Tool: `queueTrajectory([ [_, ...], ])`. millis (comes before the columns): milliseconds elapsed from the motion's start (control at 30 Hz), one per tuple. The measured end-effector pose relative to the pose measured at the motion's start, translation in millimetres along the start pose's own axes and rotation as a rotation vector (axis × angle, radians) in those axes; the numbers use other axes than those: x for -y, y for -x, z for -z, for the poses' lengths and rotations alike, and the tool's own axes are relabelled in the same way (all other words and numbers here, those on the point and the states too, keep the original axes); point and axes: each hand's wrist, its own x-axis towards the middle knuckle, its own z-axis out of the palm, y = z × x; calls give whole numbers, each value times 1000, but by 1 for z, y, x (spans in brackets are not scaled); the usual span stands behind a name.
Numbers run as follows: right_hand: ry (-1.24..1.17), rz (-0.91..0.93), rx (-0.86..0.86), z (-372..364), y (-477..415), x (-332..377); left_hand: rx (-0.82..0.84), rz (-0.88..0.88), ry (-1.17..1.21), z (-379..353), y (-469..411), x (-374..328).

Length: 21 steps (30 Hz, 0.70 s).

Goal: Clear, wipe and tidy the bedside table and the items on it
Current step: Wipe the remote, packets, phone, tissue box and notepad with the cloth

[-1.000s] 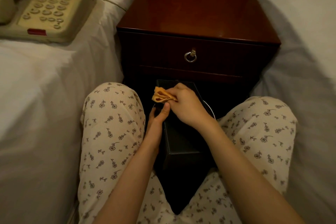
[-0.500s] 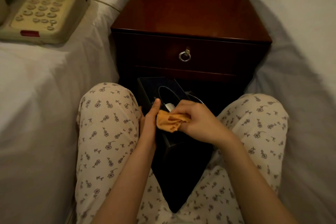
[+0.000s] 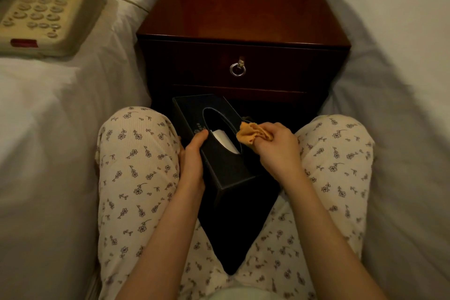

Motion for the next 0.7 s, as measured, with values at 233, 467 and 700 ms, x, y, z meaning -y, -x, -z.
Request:
queueTrajectory([
  [233, -186, -197, -42, -3, -15, -5, 13, -84, 3, 2, 3, -3],
  [467, -614, -401, 148, 10, -15, 0, 106, -192, 7, 5, 6, -24],
  [700, -656, -309, 118, 10, -11, 3, 140, -140, 66, 4, 22, -33],
])
